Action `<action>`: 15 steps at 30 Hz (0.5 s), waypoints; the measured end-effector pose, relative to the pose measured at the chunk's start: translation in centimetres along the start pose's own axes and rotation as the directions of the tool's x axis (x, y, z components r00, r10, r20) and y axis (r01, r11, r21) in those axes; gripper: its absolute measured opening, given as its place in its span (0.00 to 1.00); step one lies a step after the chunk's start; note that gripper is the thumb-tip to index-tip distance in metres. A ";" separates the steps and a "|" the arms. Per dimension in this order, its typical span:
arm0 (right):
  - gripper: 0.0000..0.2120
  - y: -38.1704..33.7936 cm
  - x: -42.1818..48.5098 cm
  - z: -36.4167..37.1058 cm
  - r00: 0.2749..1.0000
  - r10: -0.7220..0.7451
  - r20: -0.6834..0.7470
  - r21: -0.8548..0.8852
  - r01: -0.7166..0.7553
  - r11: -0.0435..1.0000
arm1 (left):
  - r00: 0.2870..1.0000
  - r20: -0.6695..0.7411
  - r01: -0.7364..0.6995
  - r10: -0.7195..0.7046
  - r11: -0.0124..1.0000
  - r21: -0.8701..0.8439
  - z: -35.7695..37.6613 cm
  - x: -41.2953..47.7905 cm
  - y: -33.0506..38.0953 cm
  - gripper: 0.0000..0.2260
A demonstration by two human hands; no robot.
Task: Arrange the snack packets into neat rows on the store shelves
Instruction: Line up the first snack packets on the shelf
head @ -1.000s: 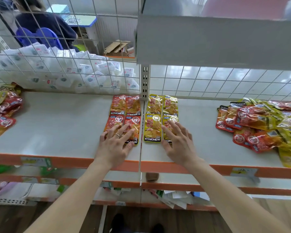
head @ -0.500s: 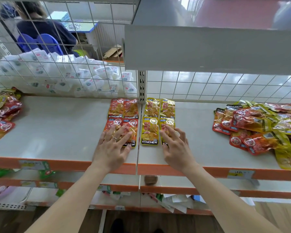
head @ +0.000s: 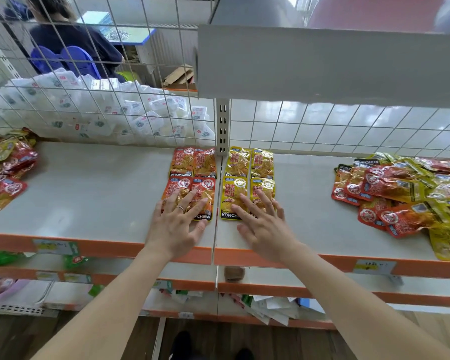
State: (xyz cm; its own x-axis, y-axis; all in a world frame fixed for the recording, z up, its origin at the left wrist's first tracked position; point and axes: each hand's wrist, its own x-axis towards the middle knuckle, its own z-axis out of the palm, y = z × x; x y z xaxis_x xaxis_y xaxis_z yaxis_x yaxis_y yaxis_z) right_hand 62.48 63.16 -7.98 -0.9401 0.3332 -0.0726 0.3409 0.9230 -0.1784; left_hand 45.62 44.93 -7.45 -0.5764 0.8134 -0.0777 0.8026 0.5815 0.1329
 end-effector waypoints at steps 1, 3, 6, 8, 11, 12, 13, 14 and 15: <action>0.34 0.1 0.0 0.0 1.000 0.010 0.030 0.008 -0.010 1.000 | 1.000 0.006 0.002 -0.002 1.000 -0.003 0.0 0.0 0.0 0.34; 0.35 0.1 0.1 0.1 0.999 0.018 0.036 0.029 -0.020 0.999 | 1.000 0.001 -0.001 0.001 1.000 -0.009 0.0 0.1 -0.1 0.34; 0.35 0.1 0.0 0.1 1.000 0.013 0.024 0.048 -0.014 0.999 | 1.000 0.015 -0.002 0.002 1.000 -0.013 0.0 -0.1 -0.1 0.33; 0.35 0.1 -0.1 0.0 0.999 0.015 0.032 0.049 -0.017 0.999 | 1.000 0.023 -0.006 0.006 1.000 -0.011 0.0 -0.1 -0.1 0.33; 0.36 0.0 -0.2 -0.2 0.999 0.016 0.048 0.029 -0.017 0.999 | 1.000 0.024 -0.013 0.013 1.000 -0.010 -0.1 -0.1 0.0 0.34; 0.36 0.0 -0.2 -0.2 0.999 0.015 0.047 0.027 -0.016 1.000 | 1.000 0.023 -0.014 0.014 1.000 -0.010 -0.1 -0.2 0.0 0.34; 0.36 -0.1 -0.2 -0.3 0.999 0.013 0.042 0.026 -0.014 1.000 | 1.000 0.023 -0.013 0.013 1.000 -0.010 -0.1 -0.2 0.0 0.34; 0.37 -0.1 -0.2 -0.3 0.999 0.012 0.037 0.022 -0.013 1.000 | 1.000 0.022 -0.011 0.012 1.000 -0.012 -0.1 -0.2 0.0 0.34; 0.37 -0.1 -0.2 -0.3 0.999 0.010 0.032 0.016 -0.011 1.000 | 1.000 0.021 -0.010 0.010 1.000 -0.015 -0.1 -0.2 0.1 0.34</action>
State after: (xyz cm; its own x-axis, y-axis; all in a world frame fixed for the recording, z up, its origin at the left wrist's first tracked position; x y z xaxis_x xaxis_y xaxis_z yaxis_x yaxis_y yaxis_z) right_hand 62.66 63.09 -7.64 -0.9359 0.3360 -0.1061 0.3509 0.9163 -0.1928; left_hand 45.78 44.78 -7.35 -0.5650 0.8193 -0.0973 0.8058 0.5733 0.1484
